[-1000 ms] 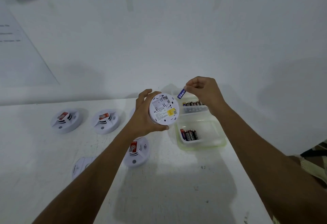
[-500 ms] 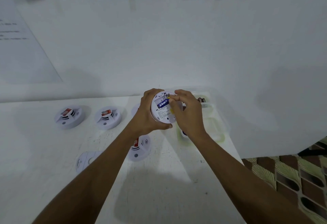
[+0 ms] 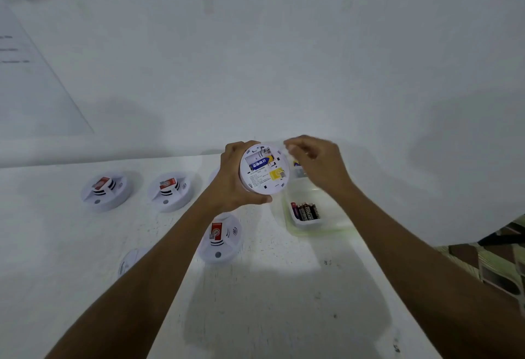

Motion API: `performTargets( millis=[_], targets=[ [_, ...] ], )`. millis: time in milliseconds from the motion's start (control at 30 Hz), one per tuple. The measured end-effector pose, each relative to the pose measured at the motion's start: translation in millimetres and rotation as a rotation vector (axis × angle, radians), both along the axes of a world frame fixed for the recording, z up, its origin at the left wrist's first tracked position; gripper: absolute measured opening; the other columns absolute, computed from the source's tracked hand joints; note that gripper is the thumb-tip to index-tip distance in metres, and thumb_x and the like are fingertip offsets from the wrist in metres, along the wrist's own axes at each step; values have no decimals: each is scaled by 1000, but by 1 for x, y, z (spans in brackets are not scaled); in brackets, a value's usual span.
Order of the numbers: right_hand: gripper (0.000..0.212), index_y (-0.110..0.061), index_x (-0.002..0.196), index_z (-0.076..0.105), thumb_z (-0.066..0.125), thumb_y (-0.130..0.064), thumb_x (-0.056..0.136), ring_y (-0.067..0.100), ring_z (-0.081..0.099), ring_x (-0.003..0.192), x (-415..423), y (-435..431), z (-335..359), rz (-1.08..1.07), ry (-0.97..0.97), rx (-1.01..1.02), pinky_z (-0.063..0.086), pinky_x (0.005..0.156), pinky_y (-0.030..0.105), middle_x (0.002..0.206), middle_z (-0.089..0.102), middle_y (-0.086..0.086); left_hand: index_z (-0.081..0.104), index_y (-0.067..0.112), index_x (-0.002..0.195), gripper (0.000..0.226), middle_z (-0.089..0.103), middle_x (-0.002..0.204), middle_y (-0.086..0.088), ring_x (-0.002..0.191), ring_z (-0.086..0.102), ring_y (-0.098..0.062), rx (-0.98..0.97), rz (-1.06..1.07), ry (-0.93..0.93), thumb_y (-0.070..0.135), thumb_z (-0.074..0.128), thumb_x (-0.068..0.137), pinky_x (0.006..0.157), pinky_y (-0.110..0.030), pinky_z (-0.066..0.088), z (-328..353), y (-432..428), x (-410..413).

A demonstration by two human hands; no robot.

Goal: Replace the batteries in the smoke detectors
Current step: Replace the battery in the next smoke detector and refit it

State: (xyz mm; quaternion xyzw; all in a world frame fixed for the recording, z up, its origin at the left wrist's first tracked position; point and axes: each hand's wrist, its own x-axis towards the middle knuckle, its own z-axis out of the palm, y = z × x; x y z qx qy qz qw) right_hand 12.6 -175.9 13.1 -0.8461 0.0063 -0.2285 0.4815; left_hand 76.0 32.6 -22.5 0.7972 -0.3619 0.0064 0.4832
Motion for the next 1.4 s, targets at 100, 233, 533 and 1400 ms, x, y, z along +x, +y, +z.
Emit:
performTargets(
  millis=[100, 233, 533, 1400],
  targets=[
    [11, -20, 97, 76, 68, -19, 89, 5, 65, 70, 30, -32, 3, -123, 228, -178, 45, 68, 9, 87, 76, 4, 32, 43, 130, 101, 36, 130, 5, 128, 36, -17, -1, -6, 34, 49, 85, 44, 110, -39, 38, -2, 5, 3],
    [14, -20, 97, 76, 72, -21, 84, 17, 67, 81, 65, -51, -5, -72, 546, -444, 52, 81, 26, 97, 75, 5, 33, 32, 133, 102, 38, 133, -1, 127, 35, -18, 8, 4, 31, 52, 83, 45, 111, -36, 36, -4, 6, 7],
    [5, -23, 83, 74, 77, -19, 80, 15, 63, 80, 85, -45, -18, -5, 678, -572, 54, 81, 30, 95, 73, 1, 34, 28, 134, 103, 39, 132, 0, 126, 36, -19, 17, 14, 34, 54, 81, 46, 110, -37, 36, -6, 4, 10],
    [8, -19, 91, 76, 74, -13, 85, 12, 71, 79, -55, 49, 25, 142, 67, 108, 58, 73, 26, 91, 74, -3, 28, 48, 128, 99, 34, 131, 8, 128, 29, -12, 134, 28, -53, 63, 78, 44, 93, 4, 16, -4, -5, -41]
  ],
)
